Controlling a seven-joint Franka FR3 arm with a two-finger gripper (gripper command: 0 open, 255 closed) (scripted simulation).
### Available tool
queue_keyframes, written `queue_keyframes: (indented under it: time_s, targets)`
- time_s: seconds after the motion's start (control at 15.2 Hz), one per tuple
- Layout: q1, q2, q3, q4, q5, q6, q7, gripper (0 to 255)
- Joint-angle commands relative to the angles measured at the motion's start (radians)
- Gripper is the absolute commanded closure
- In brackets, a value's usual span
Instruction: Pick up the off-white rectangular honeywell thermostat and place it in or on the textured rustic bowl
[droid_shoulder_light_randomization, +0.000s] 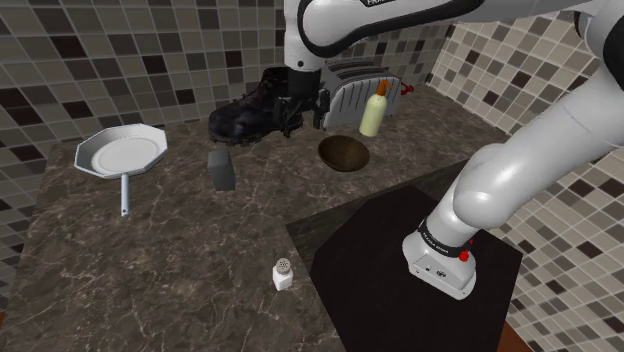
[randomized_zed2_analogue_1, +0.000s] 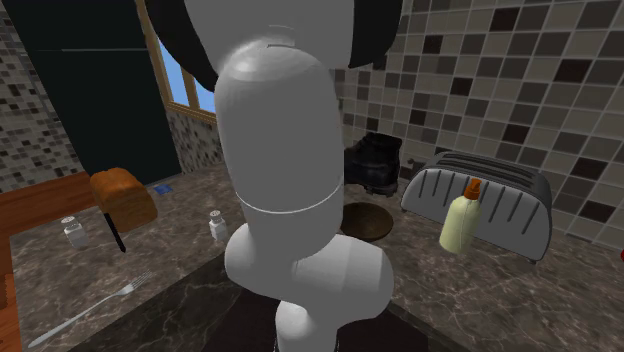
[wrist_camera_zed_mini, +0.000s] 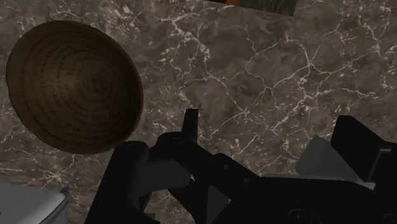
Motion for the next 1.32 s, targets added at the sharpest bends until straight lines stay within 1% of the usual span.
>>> queue_keyframes:
  time_s: [0.0,0.33,0.59,0.86,1.12,1.25]
  targets:
    - [0.005,0.07,0.024,0.038,-0.018,0.041,0.038,0]
    - [0.026,0.258,0.072,0.172,-0.092,0.106,0.145,0]
    - [0.058,0.415,0.09,0.305,-0.169,0.131,0.231,0]
    - [0.106,0.577,0.09,0.465,-0.248,0.129,0.307,0]
    - [0.166,0.743,0.074,0.655,-0.317,0.102,0.365,0]
    - [0.167,0.751,0.072,0.64,-0.32,0.125,0.367,0]
